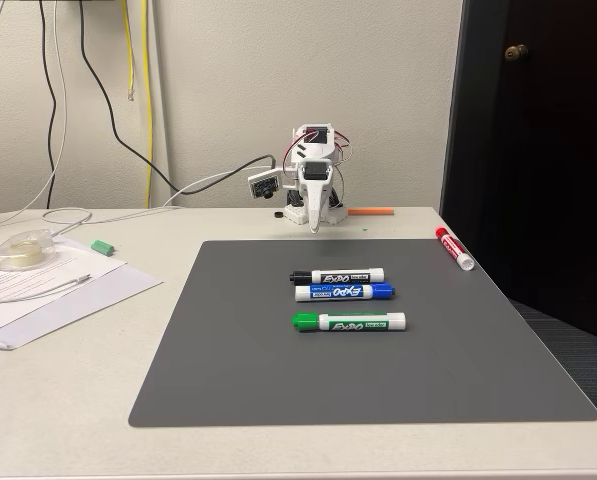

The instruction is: Pick up the red marker.

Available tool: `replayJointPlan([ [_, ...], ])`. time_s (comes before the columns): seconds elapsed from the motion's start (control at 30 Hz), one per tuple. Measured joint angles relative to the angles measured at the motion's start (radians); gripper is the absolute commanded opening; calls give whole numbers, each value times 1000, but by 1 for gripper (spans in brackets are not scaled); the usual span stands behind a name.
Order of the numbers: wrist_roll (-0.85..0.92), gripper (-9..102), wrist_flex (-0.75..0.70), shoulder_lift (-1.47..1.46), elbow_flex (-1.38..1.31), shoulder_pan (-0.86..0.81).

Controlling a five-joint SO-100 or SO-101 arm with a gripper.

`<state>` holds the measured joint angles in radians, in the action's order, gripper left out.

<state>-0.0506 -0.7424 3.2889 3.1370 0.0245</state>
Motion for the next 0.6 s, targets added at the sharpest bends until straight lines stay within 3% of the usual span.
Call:
replayJointPlan([
  [0.2,-3,0,11,0,0,0],
  [0.6,179,0,224,-37,-15,0],
])
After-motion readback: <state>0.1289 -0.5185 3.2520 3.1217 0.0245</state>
